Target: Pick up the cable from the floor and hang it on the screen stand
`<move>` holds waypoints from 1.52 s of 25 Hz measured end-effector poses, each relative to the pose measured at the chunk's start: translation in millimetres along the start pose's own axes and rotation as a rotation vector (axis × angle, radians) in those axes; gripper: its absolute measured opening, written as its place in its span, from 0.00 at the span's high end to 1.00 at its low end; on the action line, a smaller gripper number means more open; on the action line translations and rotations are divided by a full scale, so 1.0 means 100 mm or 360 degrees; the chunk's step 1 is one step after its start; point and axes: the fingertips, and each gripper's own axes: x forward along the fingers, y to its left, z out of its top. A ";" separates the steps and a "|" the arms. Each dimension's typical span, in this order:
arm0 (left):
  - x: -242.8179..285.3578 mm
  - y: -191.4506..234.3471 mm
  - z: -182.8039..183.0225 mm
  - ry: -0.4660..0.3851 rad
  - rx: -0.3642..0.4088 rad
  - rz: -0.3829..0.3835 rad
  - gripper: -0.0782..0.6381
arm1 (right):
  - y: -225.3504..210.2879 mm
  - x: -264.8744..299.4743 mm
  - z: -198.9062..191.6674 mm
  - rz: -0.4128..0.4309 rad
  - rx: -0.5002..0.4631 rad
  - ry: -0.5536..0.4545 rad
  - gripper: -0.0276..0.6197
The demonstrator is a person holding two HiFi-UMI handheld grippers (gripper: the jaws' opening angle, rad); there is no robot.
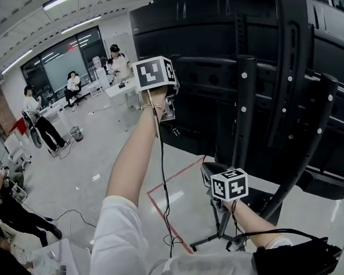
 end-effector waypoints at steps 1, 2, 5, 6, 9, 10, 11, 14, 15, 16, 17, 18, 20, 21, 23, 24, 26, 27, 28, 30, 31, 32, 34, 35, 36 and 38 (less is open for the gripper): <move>-0.02 -0.03 0.07 -0.0021 0.0018 -0.0005 0.88 | -0.03 0.00 0.00 -0.0006 0.0004 -0.0001 0.93; -0.04 -0.08 0.13 -0.0043 0.0040 -0.0010 0.88 | -0.05 -0.01 0.00 -0.0011 0.0009 -0.0003 0.93; -0.12 -0.27 0.27 -0.0085 0.0102 -0.0049 0.88 | -0.10 -0.03 0.01 -0.0015 0.0020 -0.0010 0.93; -0.14 -0.35 0.29 -0.0088 0.0113 -0.0073 0.88 | -0.10 -0.03 0.01 -0.0012 0.0023 -0.0015 0.93; -0.21 -0.60 0.26 -0.0089 0.0131 -0.0149 0.88 | -0.06 -0.03 0.02 0.0010 0.0020 -0.0022 0.93; -0.24 -0.68 0.24 -0.0089 0.0134 -0.0170 0.88 | -0.05 -0.04 0.02 0.0019 0.0016 -0.0023 0.93; -0.27 -0.76 0.22 -0.0090 0.0136 -0.0189 0.88 | -0.03 -0.05 0.02 0.0027 0.0014 -0.0024 0.93; -0.33 -0.96 0.14 -0.0093 0.0137 -0.0227 0.88 | -0.01 -0.10 0.00 0.0045 0.0011 -0.0029 0.93; -0.35 -1.01 0.11 -0.0097 0.0131 -0.0233 0.88 | 0.00 -0.13 -0.02 0.0050 0.0008 -0.0026 0.93; -0.38 -1.04 0.08 -0.0104 0.0121 -0.0234 0.88 | 0.00 -0.15 -0.05 0.0055 0.0003 -0.0020 0.93; -0.40 -1.07 0.06 -0.0112 0.0106 -0.0232 0.88 | 0.00 -0.16 -0.07 0.0059 -0.0002 -0.0010 0.93; -0.42 -1.09 0.03 -0.0121 0.0089 -0.0227 0.88 | -0.01 -0.18 -0.10 0.0062 -0.0006 0.0000 0.93; -0.45 -1.11 -0.02 -0.0139 0.0052 -0.0216 0.88 | -0.04 -0.22 -0.16 0.0065 -0.0012 0.0020 0.93; -0.47 -1.13 -0.05 -0.0147 0.0040 -0.0212 0.88 | -0.05 -0.24 -0.18 0.0068 -0.0014 0.0030 0.93; -0.50 -1.17 -0.12 -0.0163 0.0033 -0.0202 0.88 | -0.05 -0.28 -0.24 0.0078 -0.0018 0.0050 0.93; -0.51 -1.19 -0.15 -0.0171 0.0037 -0.0195 0.88 | -0.05 -0.31 -0.26 0.0085 -0.0020 0.0059 0.93; -0.51 -1.22 -0.20 -0.0186 0.0045 -0.0184 0.88 | -0.03 -0.35 -0.30 0.0100 -0.0020 0.0071 0.93; -0.51 -1.24 -0.22 -0.0196 0.0047 -0.0181 0.88 | -0.03 -0.37 -0.31 0.0105 -0.0020 0.0073 0.93; -0.52 -1.26 -0.24 -0.0206 0.0048 -0.0179 0.88 | -0.04 -0.40 -0.32 0.0107 -0.0019 0.0075 0.93; -0.55 -1.27 -0.28 -0.0222 0.0055 -0.0166 0.88 | -0.06 -0.44 -0.35 0.0107 -0.0017 0.0077 0.93; -0.56 -1.27 -0.31 -0.0225 0.0063 -0.0156 0.88 | -0.08 -0.47 -0.36 0.0106 -0.0016 0.0077 0.93; -0.58 -1.26 -0.35 -0.0222 0.0069 -0.0145 0.88 | -0.09 -0.49 -0.37 0.0103 -0.0015 0.0077 0.93; -0.60 -1.25 -0.44 -0.0207 0.0070 -0.0134 0.88 | -0.11 -0.54 -0.38 0.0100 -0.0011 0.0074 0.93; -0.61 -1.23 -0.49 -0.0195 0.0060 -0.0135 0.87 | -0.12 -0.56 -0.38 0.0099 -0.0009 0.0072 0.93; -0.63 -1.22 -0.55 -0.0182 0.0045 -0.0137 0.86 | -0.11 -0.58 -0.39 0.0099 -0.0008 0.0071 0.93; -0.66 -1.19 -0.70 -0.0147 0.0004 -0.0145 0.84 | -0.11 -0.61 -0.41 0.0101 -0.0009 0.0071 0.93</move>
